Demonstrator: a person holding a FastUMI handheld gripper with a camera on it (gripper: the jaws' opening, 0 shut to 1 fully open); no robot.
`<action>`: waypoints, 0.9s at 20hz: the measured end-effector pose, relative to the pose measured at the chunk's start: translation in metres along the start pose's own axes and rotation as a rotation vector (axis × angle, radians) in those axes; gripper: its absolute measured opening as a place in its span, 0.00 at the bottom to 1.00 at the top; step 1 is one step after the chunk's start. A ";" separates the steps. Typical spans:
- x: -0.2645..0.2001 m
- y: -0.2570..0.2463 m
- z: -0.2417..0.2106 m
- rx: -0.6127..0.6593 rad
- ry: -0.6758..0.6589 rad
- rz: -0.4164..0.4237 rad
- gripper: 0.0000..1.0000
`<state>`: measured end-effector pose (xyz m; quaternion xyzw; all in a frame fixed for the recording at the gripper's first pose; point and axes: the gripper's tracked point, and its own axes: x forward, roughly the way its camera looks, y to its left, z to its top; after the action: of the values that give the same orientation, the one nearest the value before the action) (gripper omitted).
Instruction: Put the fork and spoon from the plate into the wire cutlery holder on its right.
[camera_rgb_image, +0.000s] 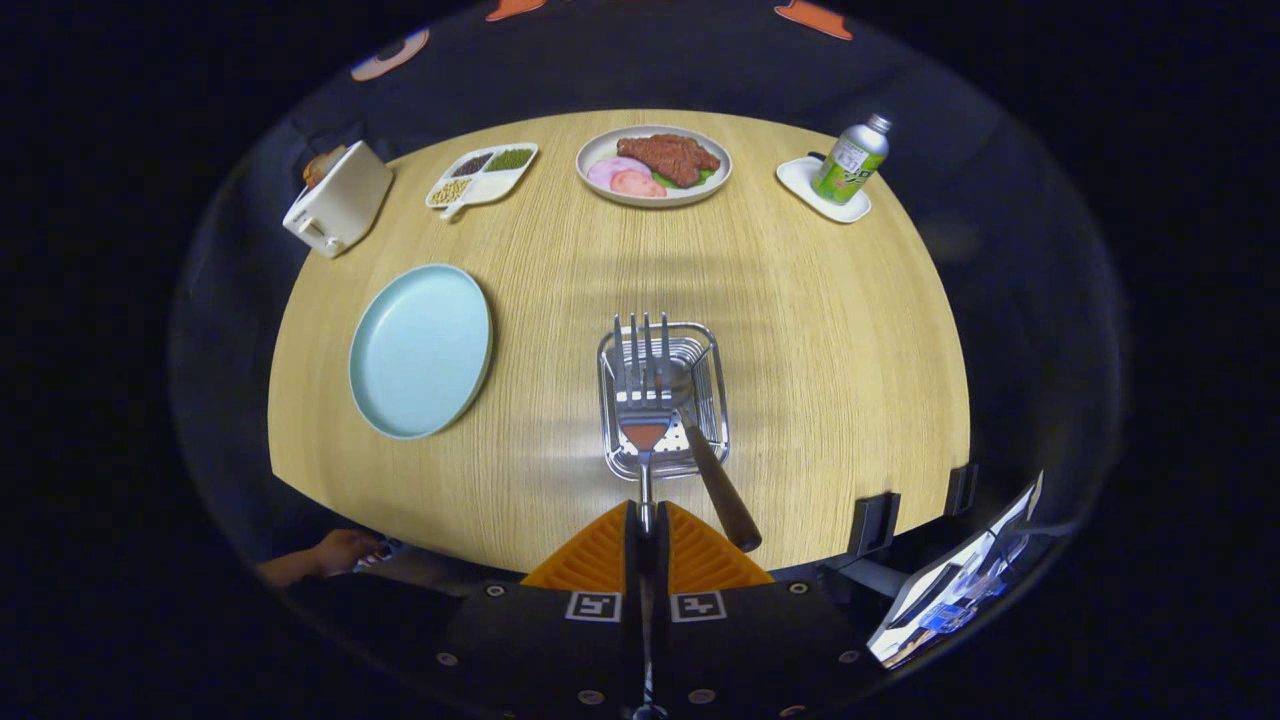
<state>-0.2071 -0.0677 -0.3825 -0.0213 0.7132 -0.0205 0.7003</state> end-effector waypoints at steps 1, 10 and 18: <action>0.002 -0.002 -0.004 -0.016 0.026 -0.003 0.04; 0.010 -0.009 0.003 -0.024 0.069 0.032 0.07; -0.007 -0.015 0.020 0.022 -0.017 0.068 0.16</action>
<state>-0.1864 -0.0819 -0.3751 0.0102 0.7073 -0.0044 0.7068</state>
